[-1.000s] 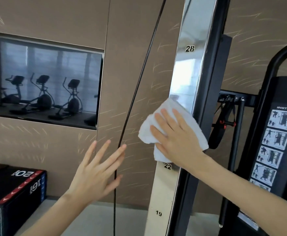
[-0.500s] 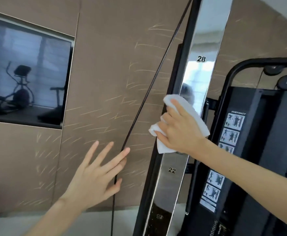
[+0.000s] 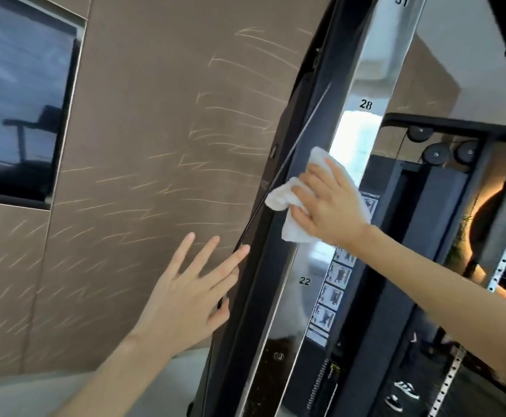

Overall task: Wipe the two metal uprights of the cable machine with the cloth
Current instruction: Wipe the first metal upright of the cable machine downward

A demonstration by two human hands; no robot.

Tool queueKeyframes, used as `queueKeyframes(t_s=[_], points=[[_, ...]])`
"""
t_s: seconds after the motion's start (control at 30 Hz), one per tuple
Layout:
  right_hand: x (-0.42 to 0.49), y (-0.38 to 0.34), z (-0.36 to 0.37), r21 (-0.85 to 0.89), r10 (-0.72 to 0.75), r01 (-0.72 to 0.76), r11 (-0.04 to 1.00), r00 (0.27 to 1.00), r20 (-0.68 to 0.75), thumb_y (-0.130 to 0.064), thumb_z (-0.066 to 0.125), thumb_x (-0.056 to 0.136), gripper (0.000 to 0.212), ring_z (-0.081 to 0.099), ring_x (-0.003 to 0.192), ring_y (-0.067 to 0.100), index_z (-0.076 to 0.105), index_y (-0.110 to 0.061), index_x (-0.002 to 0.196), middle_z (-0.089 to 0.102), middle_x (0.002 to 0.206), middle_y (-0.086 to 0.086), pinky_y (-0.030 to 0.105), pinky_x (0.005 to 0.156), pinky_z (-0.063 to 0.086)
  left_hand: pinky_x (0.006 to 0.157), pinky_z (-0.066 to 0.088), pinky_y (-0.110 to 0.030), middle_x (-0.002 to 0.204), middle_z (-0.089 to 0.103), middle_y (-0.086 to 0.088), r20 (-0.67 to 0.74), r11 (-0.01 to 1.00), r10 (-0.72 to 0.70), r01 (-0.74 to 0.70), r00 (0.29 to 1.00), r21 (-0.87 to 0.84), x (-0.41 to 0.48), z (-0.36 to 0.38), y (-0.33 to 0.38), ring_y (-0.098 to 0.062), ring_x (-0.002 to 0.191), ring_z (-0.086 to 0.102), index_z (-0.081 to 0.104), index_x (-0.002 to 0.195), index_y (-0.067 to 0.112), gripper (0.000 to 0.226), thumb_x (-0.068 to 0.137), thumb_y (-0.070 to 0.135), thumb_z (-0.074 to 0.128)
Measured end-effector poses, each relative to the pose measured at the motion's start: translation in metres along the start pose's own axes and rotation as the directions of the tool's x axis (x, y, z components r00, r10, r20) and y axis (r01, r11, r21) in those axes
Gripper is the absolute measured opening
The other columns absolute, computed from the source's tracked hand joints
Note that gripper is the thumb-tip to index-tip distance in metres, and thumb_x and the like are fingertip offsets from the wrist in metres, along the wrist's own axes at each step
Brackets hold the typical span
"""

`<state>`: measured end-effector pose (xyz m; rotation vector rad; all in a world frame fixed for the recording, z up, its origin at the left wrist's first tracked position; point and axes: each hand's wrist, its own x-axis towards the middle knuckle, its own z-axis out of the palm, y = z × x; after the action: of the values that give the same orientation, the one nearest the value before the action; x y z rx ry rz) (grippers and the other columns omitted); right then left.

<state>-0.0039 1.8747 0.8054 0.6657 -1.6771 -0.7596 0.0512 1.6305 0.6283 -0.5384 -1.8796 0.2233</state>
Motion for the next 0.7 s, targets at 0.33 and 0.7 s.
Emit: queueKeyframes(t_s=[0.33, 0.7], points=[[-0.074, -0.074, 0.014, 0.061, -0.351, 0.346, 0.936, 0.922, 0.163, -0.040, 0.046, 0.091, 0.037, 0.049, 0.110, 0.033, 0.068, -0.011, 0.095, 0.064, 0.102, 0.010, 0.056, 0.113, 0.017, 0.116, 0.019, -0.060, 0.156, 0.037, 0.000, -0.004, 0.998, -0.010, 0.010, 1.000, -0.059, -0.001, -0.005, 0.002, -0.035, 0.131, 0.047, 0.067, 0.111, 0.015, 0.040, 0.085, 0.033, 0.042], [-0.087, -0.076, 0.025, 0.111, -0.040, 0.035, 0.993, 0.998, 0.043, -0.039, 0.042, 0.093, 0.045, 0.027, 0.137, 0.039, 0.054, -0.014, 0.129, 0.044, 0.142, 0.018, 0.060, 0.111, 0.016, 0.112, 0.023, -0.062, 0.155, 0.035, -0.004, -0.044, 0.993, -0.107, 0.109, 0.993, 0.038, -0.013, -0.013, 0.029, -0.037, 0.128, 0.048, 0.068, 0.110, 0.009, 0.036, 0.082, 0.022, 0.051]])
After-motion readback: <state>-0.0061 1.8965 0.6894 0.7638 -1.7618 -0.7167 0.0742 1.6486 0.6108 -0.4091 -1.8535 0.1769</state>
